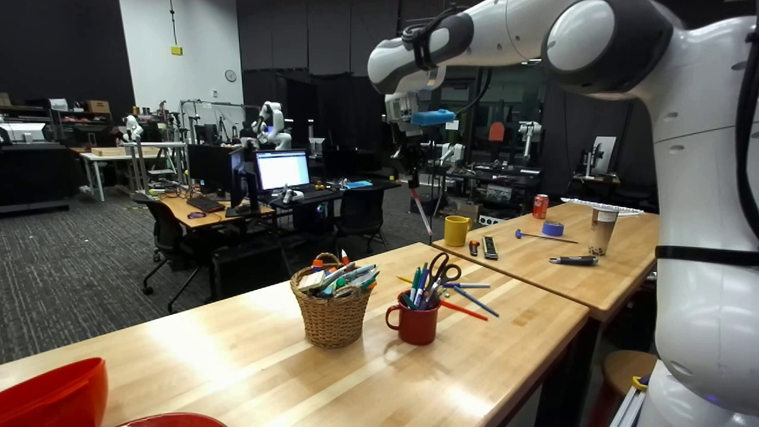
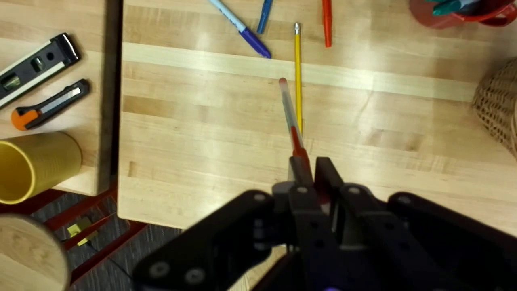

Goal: Move one pen from the cup to the table

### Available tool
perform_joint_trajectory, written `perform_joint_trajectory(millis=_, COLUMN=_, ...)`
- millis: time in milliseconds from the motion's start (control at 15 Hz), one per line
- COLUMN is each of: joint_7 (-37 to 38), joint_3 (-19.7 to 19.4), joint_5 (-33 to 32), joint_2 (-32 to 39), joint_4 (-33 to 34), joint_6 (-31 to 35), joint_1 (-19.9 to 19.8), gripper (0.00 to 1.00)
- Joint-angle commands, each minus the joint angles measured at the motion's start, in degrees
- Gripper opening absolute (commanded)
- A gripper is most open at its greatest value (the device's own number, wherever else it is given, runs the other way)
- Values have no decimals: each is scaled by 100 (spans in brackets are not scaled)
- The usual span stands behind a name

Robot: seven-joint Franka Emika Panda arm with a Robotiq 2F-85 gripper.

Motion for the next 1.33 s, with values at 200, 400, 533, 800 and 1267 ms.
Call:
perform_joint_trajectory(millis=200, joint_7=84, joint_3=38, joint_5=-20, joint_2=437, joint_4=300, joint_6=281, joint_1=-78, gripper=10)
perform_joint_trajectory(millis=400, joint_7=96, joint_3=37, joint_5=-21, joint_2=540, joint_4=404, joint_6=302, joint_1=-90, gripper=10)
perform_joint_trajectory(millis=533, joint_7=104, joint_3=36, joint_5=-21, joint_2=540, joint_4=429, joint_6=301, joint_1=-90, gripper=3)
perform_joint_trajectory(millis=800, joint_7=109, joint_3=-46, joint_5=-214, joint_2=1058, joint_4=1097, joint_6=321, joint_1=-124, gripper=3)
perform_joint_trajectory(millis=1267, joint_7=154, joint_3=-295, joint_5=-1084, joint_2=2139, joint_4=2010, joint_6=786, joint_1=-145, gripper=3)
